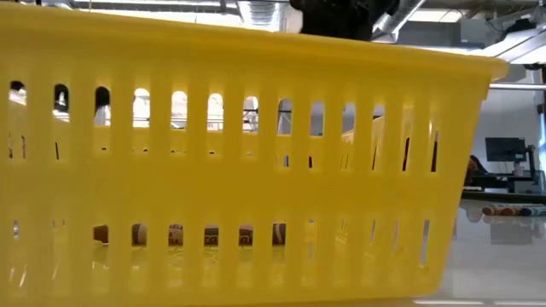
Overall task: Sort crayons
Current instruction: Put the purple crayon into the orange bin
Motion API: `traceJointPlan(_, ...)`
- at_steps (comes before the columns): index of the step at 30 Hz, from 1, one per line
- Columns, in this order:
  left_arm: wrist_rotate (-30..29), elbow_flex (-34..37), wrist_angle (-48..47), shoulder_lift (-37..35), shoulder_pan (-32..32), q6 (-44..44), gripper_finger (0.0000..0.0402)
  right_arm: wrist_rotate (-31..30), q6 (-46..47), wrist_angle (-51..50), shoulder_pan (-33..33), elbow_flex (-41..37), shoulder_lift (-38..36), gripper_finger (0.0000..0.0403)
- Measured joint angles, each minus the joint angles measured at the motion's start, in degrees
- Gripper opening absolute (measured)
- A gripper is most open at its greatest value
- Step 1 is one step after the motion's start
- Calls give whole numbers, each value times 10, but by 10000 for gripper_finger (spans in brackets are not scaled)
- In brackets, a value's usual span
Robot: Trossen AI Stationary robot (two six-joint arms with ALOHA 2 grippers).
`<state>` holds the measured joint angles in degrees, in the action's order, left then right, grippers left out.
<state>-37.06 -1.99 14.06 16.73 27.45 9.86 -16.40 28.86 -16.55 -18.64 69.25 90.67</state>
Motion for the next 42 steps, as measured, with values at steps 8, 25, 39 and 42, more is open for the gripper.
traceJointPlan(8, 175, -7, 204, 54, -82, -20, 174, -10, -112, 138, 17, 0, 0, 0)
traceJointPlan(25, 247, -141, 441, 409, -118, -59, 174, 13, -306, 448, 50, 0, -1, 0)
traceJointPlan(39, 259, -244, 423, 540, -119, -26, 174, 15, -329, 469, 25, 0, -1, 0)
traceJointPlan(42, 265, -259, 425, 557, -118, -26, 174, 10, -335, 469, 20, 0, -1, 0)
